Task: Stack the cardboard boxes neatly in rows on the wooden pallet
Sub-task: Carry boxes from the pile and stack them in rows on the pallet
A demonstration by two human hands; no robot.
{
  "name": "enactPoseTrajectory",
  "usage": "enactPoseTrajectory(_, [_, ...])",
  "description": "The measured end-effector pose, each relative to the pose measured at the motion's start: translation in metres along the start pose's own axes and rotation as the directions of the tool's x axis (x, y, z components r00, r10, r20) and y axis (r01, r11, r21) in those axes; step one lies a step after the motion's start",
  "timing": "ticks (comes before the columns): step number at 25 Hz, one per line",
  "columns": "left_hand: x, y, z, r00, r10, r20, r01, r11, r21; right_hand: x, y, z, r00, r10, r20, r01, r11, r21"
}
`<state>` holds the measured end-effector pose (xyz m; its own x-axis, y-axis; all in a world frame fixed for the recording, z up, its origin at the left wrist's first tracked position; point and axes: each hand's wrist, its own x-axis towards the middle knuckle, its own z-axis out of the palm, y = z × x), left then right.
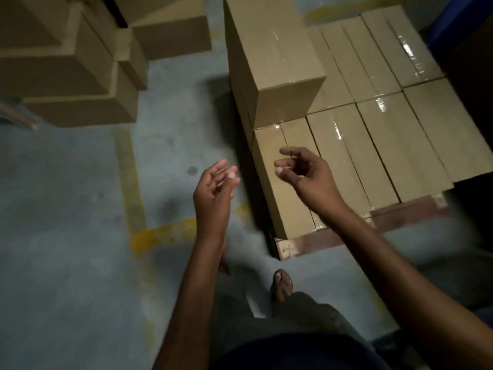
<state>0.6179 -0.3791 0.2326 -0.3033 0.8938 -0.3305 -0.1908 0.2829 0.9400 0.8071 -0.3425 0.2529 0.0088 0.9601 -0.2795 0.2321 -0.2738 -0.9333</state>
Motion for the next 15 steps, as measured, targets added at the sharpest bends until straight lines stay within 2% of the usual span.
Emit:
enactPoseTrajectory(2, [-0.015,0.007,-0.028,1.0,0.011,-0.011,-0.011,1.0,0.0,-0.034,-0.018,0.032,1.0,-0.008,0.026,0.007,0.999,0.043])
enactPoseTrajectory(6, [-0.021,0.024,-0.109,0.996,0.086,-0.028,-0.08,0.984,0.159,-0.072,-0.039,0.121,0.998,-0.06,0.028,0.057,0.995,0.083])
enactPoseTrajectory(12, [0.022,0.077,-0.224,0.971,0.238,-0.034,-0.203,0.89,0.408,-0.059,-0.081,0.247,0.998,-0.037,-0.052,0.045,0.986,0.158])
enactPoseTrajectory(15, [0.071,0.105,-0.256,0.985,0.164,-0.054,-0.138,0.936,0.324,-0.026,-0.112,0.282,1.0,0.022,-0.021,-0.017,0.978,0.209])
